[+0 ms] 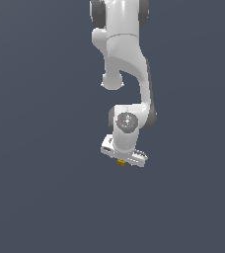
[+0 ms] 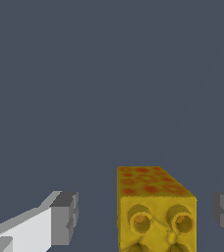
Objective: Pick up the object and move it to a goal position.
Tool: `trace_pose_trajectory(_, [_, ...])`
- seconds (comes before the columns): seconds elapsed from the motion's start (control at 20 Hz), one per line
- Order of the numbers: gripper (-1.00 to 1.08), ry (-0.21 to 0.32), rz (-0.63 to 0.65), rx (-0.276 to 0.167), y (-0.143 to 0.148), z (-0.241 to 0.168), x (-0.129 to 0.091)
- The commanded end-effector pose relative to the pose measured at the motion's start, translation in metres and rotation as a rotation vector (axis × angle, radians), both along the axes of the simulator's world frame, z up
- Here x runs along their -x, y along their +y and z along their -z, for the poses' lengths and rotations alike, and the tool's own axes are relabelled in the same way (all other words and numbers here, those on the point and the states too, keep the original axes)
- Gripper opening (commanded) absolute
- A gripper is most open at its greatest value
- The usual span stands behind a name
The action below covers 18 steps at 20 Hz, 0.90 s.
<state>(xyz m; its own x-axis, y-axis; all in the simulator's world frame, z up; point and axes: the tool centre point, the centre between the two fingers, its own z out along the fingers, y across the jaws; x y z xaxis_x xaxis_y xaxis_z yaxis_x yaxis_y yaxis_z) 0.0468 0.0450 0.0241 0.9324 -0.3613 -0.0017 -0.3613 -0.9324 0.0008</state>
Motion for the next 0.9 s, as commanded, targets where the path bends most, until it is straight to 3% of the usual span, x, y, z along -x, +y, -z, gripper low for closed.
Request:
trace_pose_trajectory(0.0, [1.0,-0.002,0.0,0.0,0.0001,0.0022,-0.0013])
trace_pose_trajectory(0.05, [1.0,-0.002,0.0,0.0,0.0001,0.0021,-0.0015])
trace_pose_trajectory(0.1, [-1.0,-0.002,0.0,0.0,0.0001,0.0021,-0.0015])
trace_pose_trajectory(0.85, [-1.0,-0.002,0.0,0.0,-0.0056,-0.0006,-0.0056])
